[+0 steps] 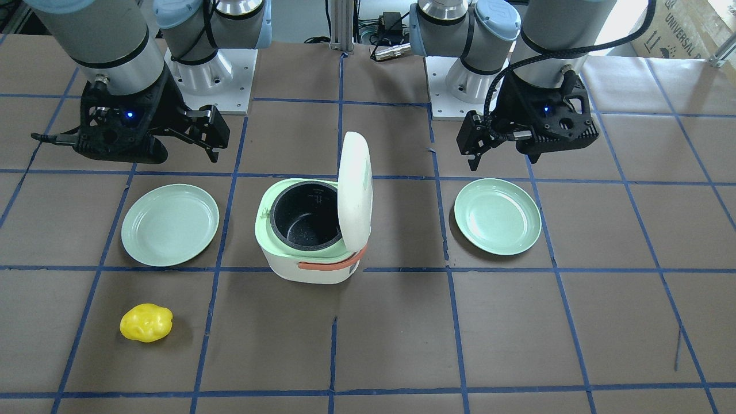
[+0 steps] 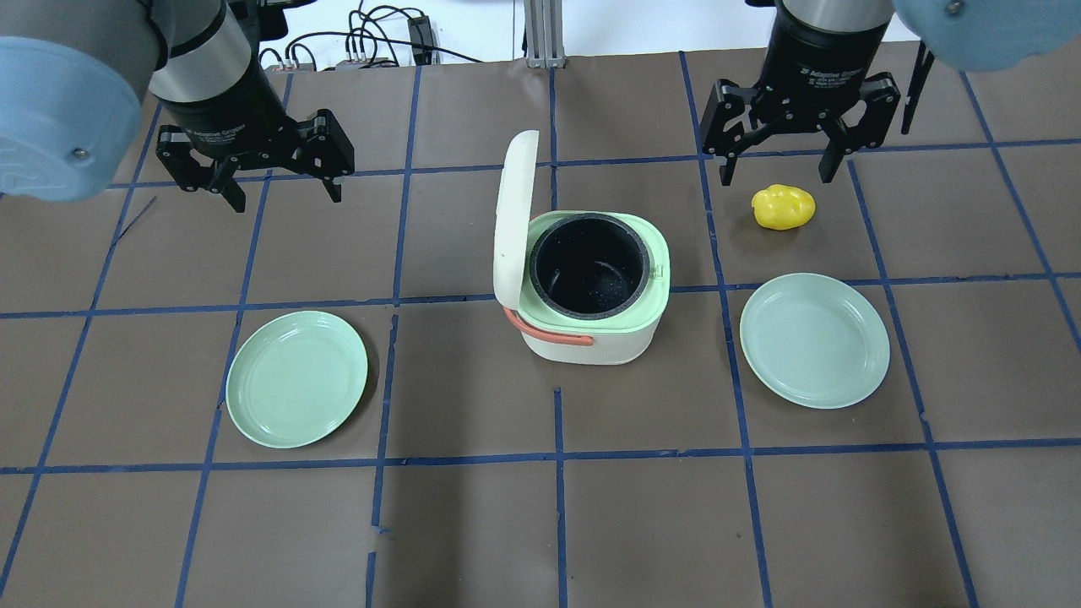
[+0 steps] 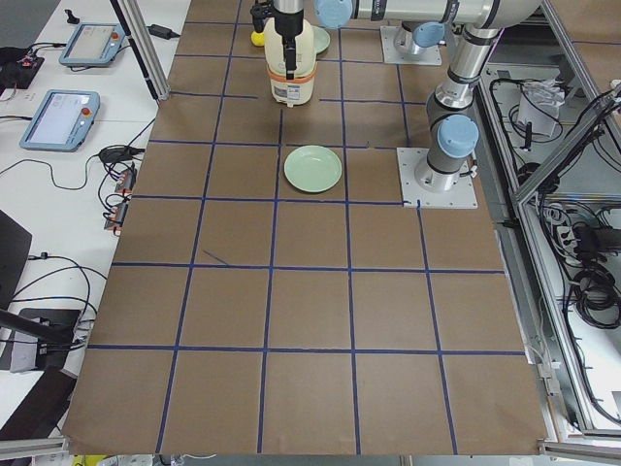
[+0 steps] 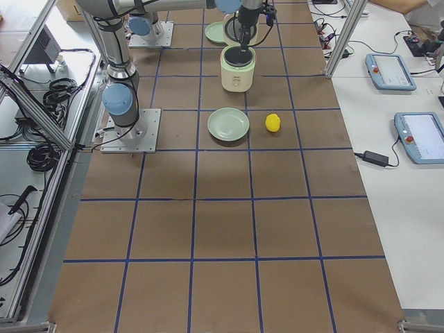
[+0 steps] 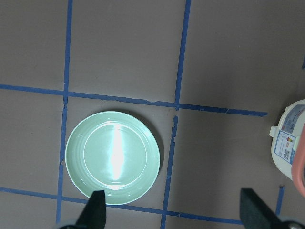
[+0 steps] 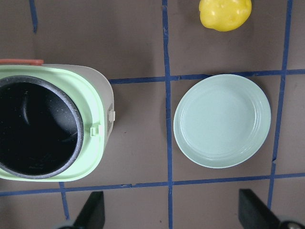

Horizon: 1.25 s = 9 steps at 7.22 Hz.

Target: Press rice cooker button

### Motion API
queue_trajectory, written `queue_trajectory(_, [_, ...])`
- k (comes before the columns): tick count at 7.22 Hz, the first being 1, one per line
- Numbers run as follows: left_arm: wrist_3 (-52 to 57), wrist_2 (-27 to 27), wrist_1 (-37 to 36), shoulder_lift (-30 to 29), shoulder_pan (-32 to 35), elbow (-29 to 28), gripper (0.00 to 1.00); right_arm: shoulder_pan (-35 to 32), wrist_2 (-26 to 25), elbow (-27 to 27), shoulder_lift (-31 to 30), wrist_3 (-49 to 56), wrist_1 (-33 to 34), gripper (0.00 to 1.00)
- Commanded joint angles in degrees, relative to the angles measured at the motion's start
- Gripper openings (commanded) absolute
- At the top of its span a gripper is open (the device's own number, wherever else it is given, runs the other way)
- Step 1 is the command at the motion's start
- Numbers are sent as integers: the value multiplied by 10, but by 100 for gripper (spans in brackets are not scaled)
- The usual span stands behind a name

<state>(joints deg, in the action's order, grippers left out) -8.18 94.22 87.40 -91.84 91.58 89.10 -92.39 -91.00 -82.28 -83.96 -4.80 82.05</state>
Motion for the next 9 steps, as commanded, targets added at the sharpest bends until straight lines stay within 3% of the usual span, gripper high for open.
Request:
queue_trajectory(1, [0,0,0,0,0,0,100,12,1,-29,-25,8,12,100])
queue_trajectory(9, [-1,0,0,0,0,-1,100,11,8,-30,-43,14,14,100])
